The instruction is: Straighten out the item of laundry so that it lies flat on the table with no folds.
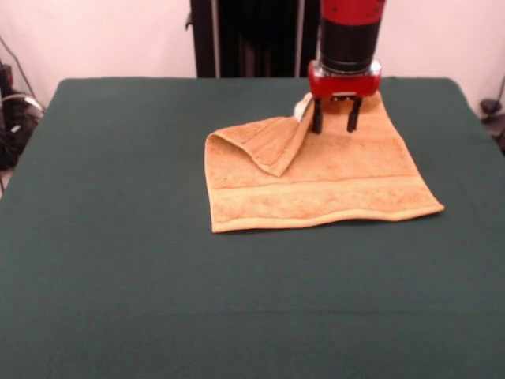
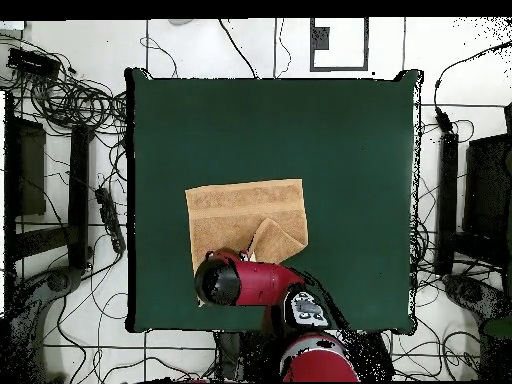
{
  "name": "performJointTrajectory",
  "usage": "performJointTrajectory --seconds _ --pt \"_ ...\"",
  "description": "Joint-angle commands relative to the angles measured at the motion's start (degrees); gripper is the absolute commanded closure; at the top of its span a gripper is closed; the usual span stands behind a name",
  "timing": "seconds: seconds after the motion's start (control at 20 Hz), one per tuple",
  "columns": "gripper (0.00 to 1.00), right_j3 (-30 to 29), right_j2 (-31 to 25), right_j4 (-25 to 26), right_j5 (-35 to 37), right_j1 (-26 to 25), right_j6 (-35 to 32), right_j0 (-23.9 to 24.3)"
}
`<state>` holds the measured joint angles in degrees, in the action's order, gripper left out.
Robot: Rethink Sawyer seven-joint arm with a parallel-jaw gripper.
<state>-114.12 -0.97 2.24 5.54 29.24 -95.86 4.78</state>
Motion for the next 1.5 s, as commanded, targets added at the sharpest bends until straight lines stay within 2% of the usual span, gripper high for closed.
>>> performJointTrajectory --seconds 0.05,0.8,1.05,1.5 --pt "0.0 2.95 -5.73 1.63 -4.88 -2.69 -7.75 0.51" --pt "0.0 2.75 -7.76 4.18 -3.76 -2.93 -6.36 3.94" --pt "0.0 -1.13 -7.92 7.13 -2.69 0.47 -5.08 7.47" --pt "0.0 -5.93 -8.1 15.18 -5.15 2.41 -4.64 14.76"
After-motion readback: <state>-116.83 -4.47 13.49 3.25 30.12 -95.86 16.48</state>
